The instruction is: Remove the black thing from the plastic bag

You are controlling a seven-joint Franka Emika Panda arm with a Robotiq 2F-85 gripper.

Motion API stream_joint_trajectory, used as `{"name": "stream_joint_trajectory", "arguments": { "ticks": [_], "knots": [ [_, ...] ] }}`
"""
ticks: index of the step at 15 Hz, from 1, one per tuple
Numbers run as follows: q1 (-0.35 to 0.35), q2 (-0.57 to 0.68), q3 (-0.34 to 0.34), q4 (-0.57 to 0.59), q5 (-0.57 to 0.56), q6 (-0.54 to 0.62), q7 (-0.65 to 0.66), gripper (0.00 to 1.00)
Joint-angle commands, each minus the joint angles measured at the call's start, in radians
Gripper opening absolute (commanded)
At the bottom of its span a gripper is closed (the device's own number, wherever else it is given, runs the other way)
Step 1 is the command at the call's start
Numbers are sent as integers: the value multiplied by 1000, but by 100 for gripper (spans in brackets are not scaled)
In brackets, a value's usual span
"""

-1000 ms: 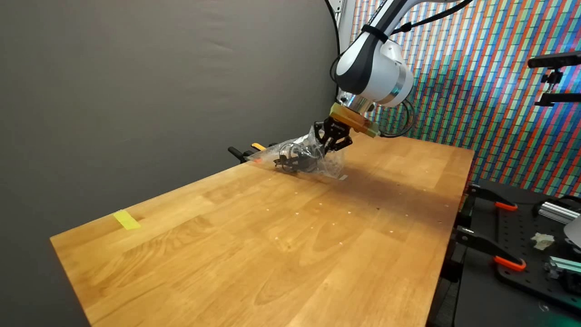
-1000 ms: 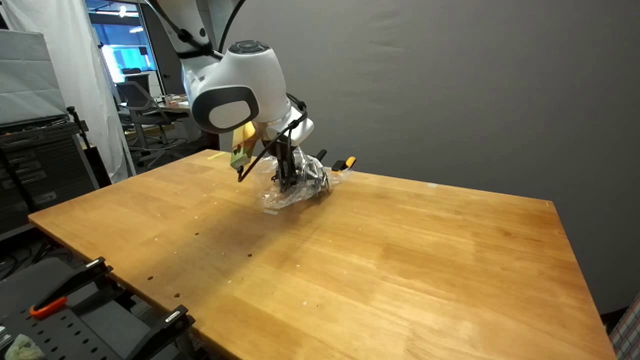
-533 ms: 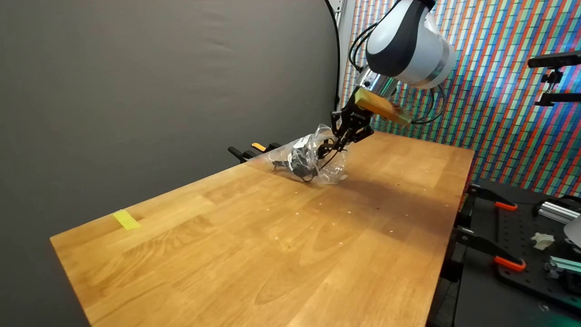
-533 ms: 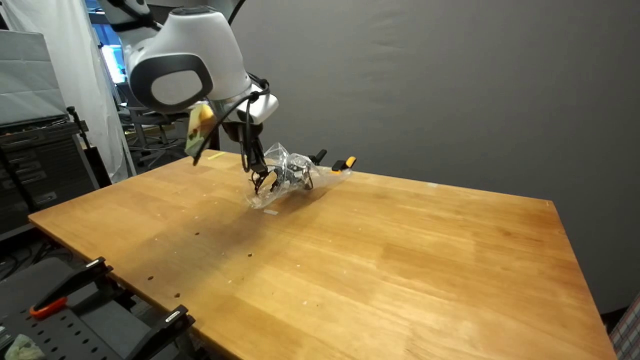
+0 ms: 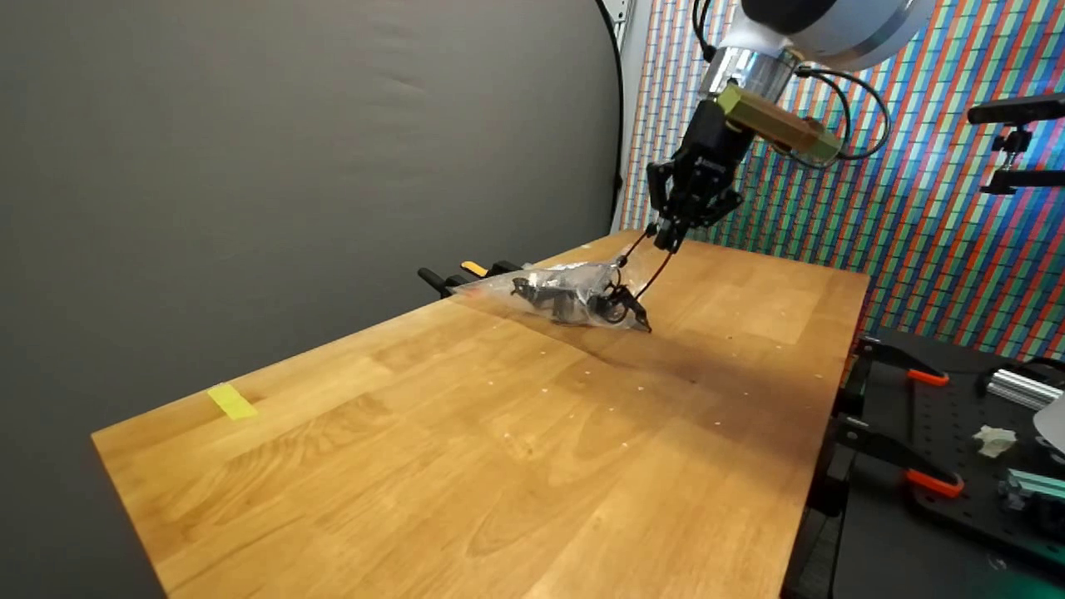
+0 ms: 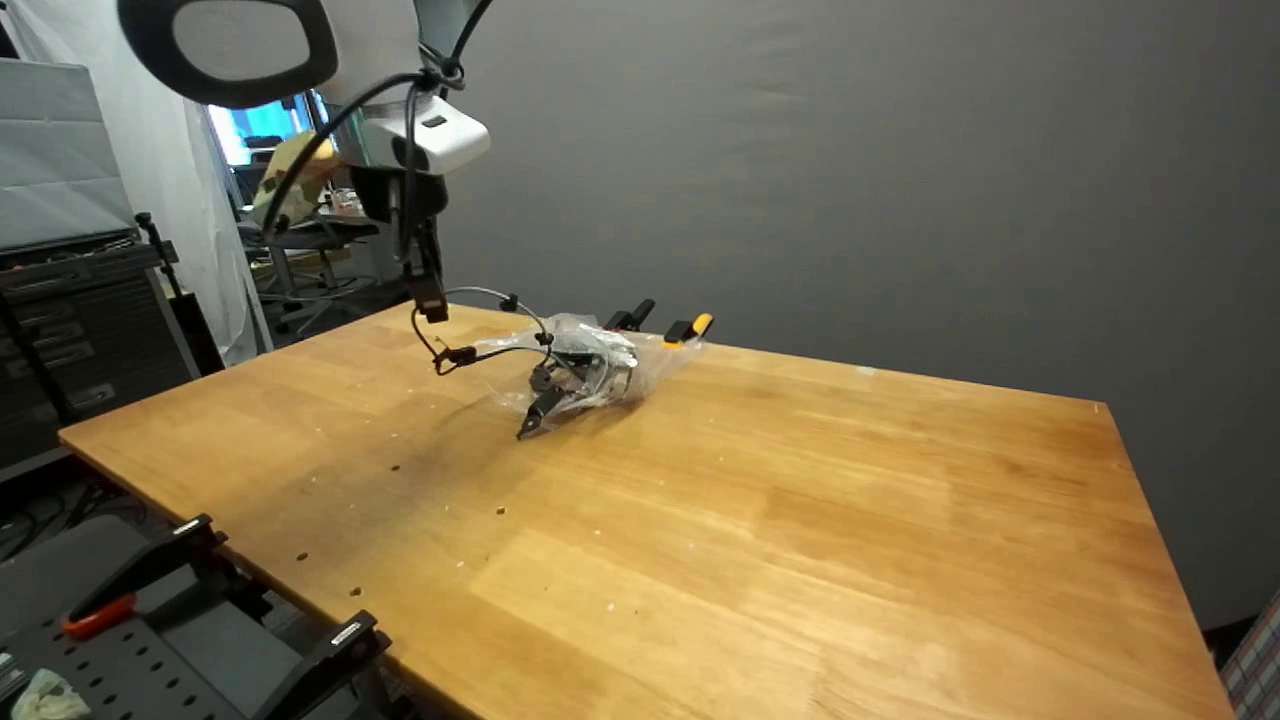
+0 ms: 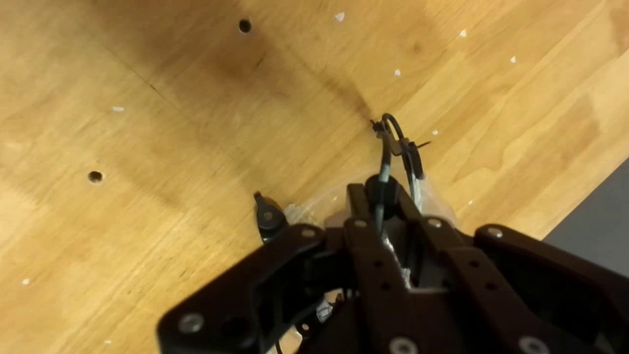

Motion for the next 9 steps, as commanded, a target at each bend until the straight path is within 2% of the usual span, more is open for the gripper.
{"name": "stream_joint_trajectory", "arguments": {
  "ticks": [1, 5, 9],
  "knots": [
    [120, -216, -172, -72, -60, -180, 34, 4],
    [156, -370, -263, -84, -169, -363, 74, 4],
    [139, -519, -253, -83, -294, -485, 174, 4]
  ]
}}
